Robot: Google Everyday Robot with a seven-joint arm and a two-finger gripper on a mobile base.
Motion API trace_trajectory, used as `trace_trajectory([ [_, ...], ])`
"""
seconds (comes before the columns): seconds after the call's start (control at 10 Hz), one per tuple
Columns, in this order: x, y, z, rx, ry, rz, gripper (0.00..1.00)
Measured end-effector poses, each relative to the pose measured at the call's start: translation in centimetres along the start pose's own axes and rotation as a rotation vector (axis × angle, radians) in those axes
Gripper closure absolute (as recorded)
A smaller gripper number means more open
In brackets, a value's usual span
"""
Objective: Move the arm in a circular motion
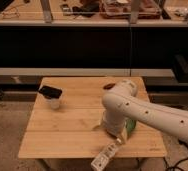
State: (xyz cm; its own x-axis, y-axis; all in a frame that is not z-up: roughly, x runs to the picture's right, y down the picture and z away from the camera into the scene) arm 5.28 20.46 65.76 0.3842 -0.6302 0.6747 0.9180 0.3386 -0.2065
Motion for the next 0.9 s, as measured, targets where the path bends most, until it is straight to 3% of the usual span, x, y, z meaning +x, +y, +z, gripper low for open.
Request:
trace_trajectory([
  [0.2,0.4,-5.4,2.1,0.026,-0.049,-0.165,0.2],
  [0.4,3.5,-9.7,3.5,0.036,-0.048,-0.294,0.2],
  [0.6,8.2,-12.5,3.7,0.038,-0.01,-0.374,0.2],
  [0.7,12.4,-14.4,3.2,0.057,0.031,-0.413,0.2],
  [0.9,17.0,-16.0,2.2,0.074,0.082,-0.44,0.2],
])
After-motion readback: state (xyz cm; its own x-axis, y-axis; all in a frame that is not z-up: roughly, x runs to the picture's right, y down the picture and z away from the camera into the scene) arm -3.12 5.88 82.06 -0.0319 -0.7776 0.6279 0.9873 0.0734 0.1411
